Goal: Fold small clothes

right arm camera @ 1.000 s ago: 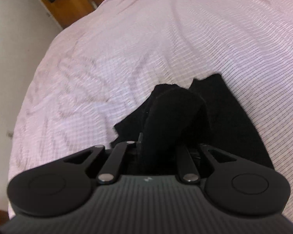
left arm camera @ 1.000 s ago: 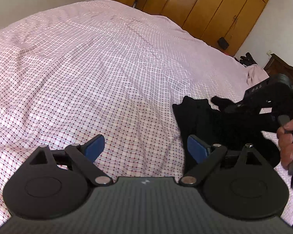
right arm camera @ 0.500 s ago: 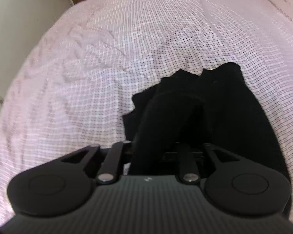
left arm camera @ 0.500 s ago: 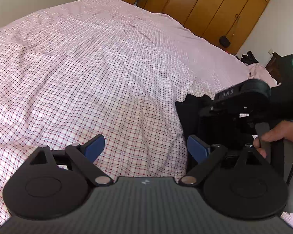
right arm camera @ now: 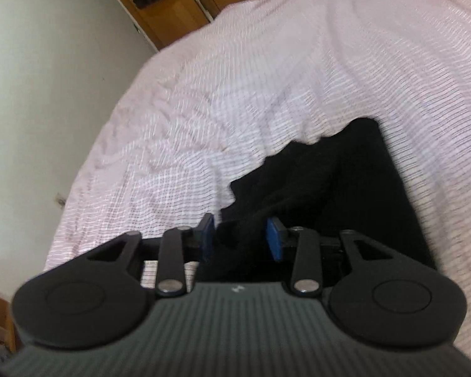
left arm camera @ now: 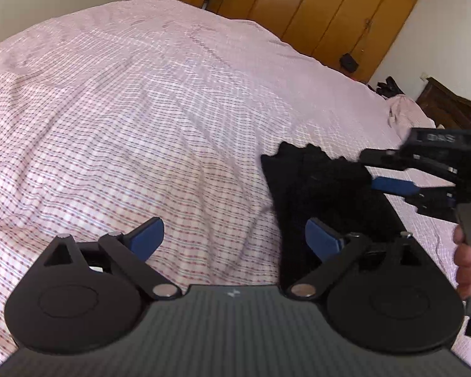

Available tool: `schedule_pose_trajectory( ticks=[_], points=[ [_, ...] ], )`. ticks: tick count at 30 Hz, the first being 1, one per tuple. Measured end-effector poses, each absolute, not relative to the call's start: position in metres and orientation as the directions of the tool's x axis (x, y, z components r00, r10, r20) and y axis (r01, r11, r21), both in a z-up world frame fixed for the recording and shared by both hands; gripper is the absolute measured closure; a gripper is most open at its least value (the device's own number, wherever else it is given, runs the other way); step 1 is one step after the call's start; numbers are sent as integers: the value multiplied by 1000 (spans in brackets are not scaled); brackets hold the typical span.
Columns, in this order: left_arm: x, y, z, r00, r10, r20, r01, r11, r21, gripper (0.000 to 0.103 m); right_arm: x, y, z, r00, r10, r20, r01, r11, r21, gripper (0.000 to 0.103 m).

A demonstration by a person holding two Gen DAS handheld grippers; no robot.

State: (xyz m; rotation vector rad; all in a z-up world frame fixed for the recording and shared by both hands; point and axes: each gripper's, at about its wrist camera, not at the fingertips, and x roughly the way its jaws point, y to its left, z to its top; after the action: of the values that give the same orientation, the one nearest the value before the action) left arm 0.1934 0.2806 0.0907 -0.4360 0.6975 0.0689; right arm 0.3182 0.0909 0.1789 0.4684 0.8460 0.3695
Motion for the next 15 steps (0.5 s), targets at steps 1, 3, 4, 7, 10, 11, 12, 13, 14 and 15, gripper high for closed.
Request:
schedule_pose_trajectory(
  ticks=[1,3,4,7,10,11,12,13,14,15],
  points=[
    [193,277,91,769,-81,-634,-198,913,-357,4,315,81,178,618,487,-617,-123,835,536,52],
    [192,269,91,768,-77,-636,-186,923,-338,4,317,63,172,617,484,-620,-106,832,544,52],
    [192,266,91,768,-75,-636,-184,926,-331,4,320,57,169,614,483,-624,-92,829,551,52],
    [193,260,89,768,-71,-637,-178,931,-318,4,328,47,159,603,507,-616,-73,804,591,52],
    [198,257,86,764,-68,-641,-174,936,-307,4,332,53,153,564,564,-603,-116,777,619,52],
    [201,257,85,762,-67,-644,-177,936,-306,4,332,56,152,541,592,-597,-136,763,632,52],
    [203,257,85,761,-70,-645,-175,935,-308,4,335,63,151,513,622,-591,-160,746,647,52],
    [206,258,84,761,-72,-645,-175,934,-311,4,339,70,151,494,644,-584,-179,733,656,52],
    [208,259,83,760,-73,-646,-177,932,-315,4,348,80,150,484,656,-579,-193,725,661,52],
    [210,260,82,758,-74,-648,-181,931,-318,4,357,88,151,489,653,-578,-198,728,656,52]
  ],
)
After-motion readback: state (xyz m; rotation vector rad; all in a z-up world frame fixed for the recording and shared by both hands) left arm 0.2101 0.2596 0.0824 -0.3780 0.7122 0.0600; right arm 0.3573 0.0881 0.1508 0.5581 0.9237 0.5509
